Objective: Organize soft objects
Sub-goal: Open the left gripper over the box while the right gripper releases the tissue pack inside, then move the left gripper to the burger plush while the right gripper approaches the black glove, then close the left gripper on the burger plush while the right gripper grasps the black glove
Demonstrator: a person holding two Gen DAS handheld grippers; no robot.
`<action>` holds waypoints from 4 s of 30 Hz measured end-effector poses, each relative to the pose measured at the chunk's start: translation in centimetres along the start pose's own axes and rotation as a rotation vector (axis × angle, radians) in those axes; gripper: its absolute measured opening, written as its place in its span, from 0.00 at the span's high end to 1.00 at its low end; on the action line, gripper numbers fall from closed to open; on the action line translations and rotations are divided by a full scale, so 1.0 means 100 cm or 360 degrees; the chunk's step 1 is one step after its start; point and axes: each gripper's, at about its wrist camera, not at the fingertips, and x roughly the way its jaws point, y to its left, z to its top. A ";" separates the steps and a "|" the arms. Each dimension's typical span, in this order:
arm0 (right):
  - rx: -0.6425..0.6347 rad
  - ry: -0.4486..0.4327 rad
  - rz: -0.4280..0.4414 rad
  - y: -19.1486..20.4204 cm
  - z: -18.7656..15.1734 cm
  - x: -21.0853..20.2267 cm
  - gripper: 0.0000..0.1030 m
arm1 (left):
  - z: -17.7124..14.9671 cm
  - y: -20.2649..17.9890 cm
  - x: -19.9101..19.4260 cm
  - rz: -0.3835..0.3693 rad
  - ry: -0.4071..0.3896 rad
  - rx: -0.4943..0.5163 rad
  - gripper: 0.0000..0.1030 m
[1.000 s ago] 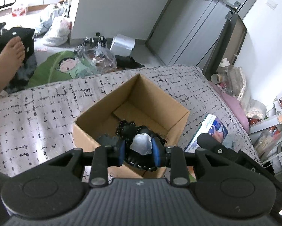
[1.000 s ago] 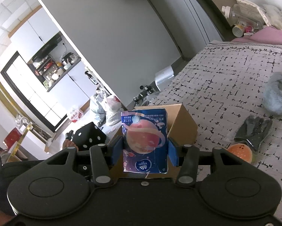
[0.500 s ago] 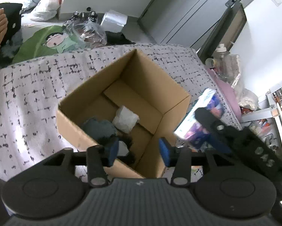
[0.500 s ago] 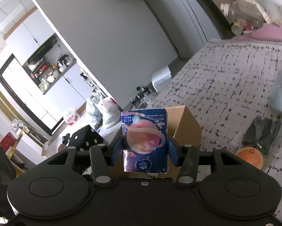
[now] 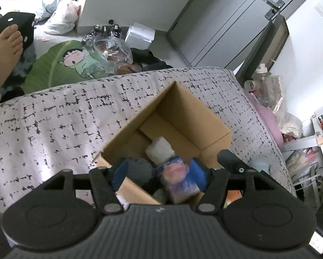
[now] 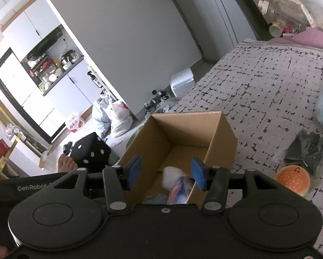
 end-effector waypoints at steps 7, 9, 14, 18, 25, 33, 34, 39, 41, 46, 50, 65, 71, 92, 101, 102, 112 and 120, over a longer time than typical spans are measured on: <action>0.0034 -0.0017 -0.0044 -0.006 0.002 -0.006 0.48 | 0.001 0.001 -0.010 0.0008 -0.0031 0.0006 0.38; 0.0050 -0.0023 -0.0052 -0.008 0.003 -0.009 0.47 | 0.000 0.000 -0.013 0.0023 -0.0038 0.0011 0.36; 0.0070 -0.0043 -0.0061 -0.010 0.007 -0.020 0.33 | -0.002 -0.006 -0.021 0.0067 -0.0066 0.0043 0.30; 0.0073 -0.0039 -0.0072 -0.011 0.009 -0.029 0.23 | -0.003 -0.016 -0.026 0.0089 -0.0087 0.0074 0.30; 0.0167 -0.0042 -0.0074 -0.026 0.013 -0.045 0.14 | -0.007 -0.039 -0.034 0.0122 -0.0140 0.0137 0.29; 0.0207 0.0061 -0.0189 -0.051 0.029 -0.063 0.13 | -0.011 -0.076 -0.036 0.0127 -0.0150 0.0212 0.29; 0.0206 0.0084 -0.0207 -0.055 0.033 -0.067 0.13 | -0.011 -0.082 -0.036 0.0126 -0.0149 0.0220 0.29; 0.0225 0.0092 -0.0296 -0.074 0.052 -0.083 0.13 | -0.012 -0.108 -0.033 0.0114 -0.0141 0.0258 0.29; 0.0276 0.0103 -0.0307 -0.087 0.057 -0.088 0.13 | -0.013 -0.117 -0.032 0.0113 -0.0136 0.0270 0.29; 0.0340 0.0111 -0.0337 -0.113 0.070 -0.100 0.13 | -0.014 -0.137 -0.027 0.0113 -0.0118 0.0303 0.29; 0.0376 0.0142 -0.0343 -0.131 0.079 -0.103 0.13 | -0.017 -0.151 -0.024 0.0106 -0.0107 0.0325 0.29; 0.0573 0.0201 -0.0206 -0.180 0.062 -0.086 0.13 | -0.039 -0.179 0.012 0.0150 0.0001 0.0272 0.29; 0.0658 0.0175 -0.0136 -0.194 0.055 -0.081 0.14 | -0.053 -0.183 0.034 0.0136 0.0020 0.0225 0.29; 0.0816 0.0360 -0.0008 -0.236 0.034 -0.019 0.30 | -0.087 -0.181 0.122 0.0191 0.0161 0.0143 0.47; 0.0813 0.0458 -0.0029 -0.244 0.029 0.011 0.33 | -0.096 -0.178 0.154 0.0230 0.0234 0.0145 0.47; 0.0809 0.0465 -0.0032 -0.245 0.028 0.013 0.34 | -0.097 -0.178 0.156 0.0234 0.0238 0.0148 0.47; 0.0765 0.0462 -0.0055 -0.250 0.025 0.028 0.77 | -0.098 -0.183 0.154 0.0224 0.0243 0.0155 0.69; 0.0680 0.0335 -0.0043 -0.243 0.035 0.006 0.86 | -0.098 -0.185 0.129 0.0211 0.0168 0.0170 0.70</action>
